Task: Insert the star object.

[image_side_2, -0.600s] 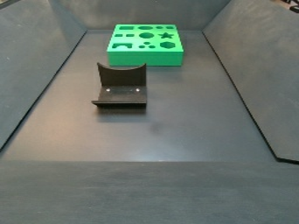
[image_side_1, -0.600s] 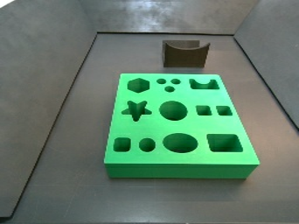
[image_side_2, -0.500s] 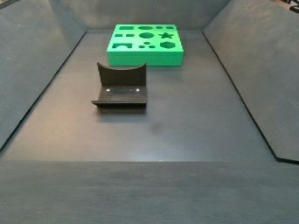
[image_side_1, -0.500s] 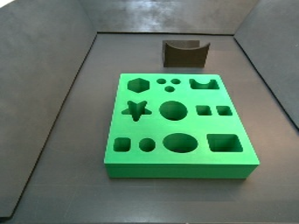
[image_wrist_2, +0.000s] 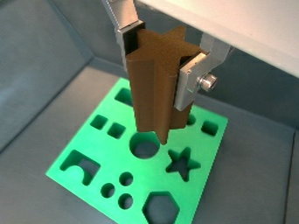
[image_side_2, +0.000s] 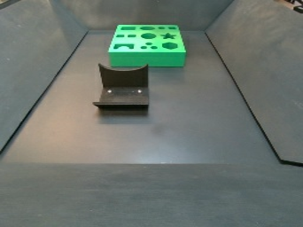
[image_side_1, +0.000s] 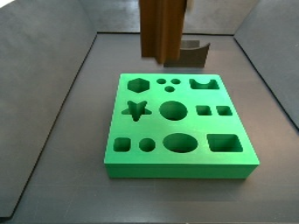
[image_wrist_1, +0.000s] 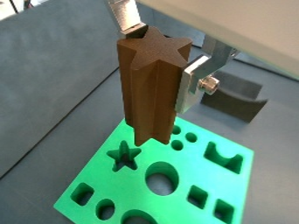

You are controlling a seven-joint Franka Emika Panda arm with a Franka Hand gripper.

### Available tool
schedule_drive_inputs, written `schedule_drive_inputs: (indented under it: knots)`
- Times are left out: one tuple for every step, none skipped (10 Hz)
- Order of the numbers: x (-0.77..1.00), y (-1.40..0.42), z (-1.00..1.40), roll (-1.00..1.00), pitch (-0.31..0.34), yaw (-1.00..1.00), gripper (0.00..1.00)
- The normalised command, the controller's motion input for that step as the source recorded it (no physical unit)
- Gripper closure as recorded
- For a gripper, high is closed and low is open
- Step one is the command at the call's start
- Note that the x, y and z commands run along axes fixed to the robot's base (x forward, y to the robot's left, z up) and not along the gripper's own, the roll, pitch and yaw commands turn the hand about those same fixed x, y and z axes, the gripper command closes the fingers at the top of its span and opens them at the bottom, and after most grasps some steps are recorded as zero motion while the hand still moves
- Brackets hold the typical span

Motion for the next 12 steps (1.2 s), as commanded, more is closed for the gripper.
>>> schedule_drive_inputs:
  knots:
    - [-0.42, 0.0, -0.73, 0.0, -0.284, 0.07, 1.0]
    - [-0.36, 0.0, -0.76, 0.0, -0.263, 0.07, 1.0]
    - [-0.06, 0.0, -0.97, 0.07, -0.151, 0.0, 1.0]
    - [0.01, -0.03, -0.89, 0.11, -0.057, 0.0, 1.0]
    - [0.05, -0.07, -0.65, 0.14, 0.0, 0.0, 1.0]
    - [0.13, -0.03, -0.51, 0.11, 0.034, -0.01, 1.0]
    - [0.15, 0.0, -0.45, 0.13, 0.074, -0.05, 1.0]
    - [0.0, 0.0, -0.43, 0.12, 0.044, 0.0, 1.0]
    - [0.0, 0.0, -0.35, 0.04, 0.0, 0.0, 1.0]
    - [-0.05, 0.0, -0.26, 0.0, 0.0, 0.0, 1.0]
    - [-0.2, 0.0, -0.11, 0.0, -0.034, 0.0, 1.0]
    - [-0.28, 0.0, -0.02, 0.0, -0.076, 0.0, 1.0]
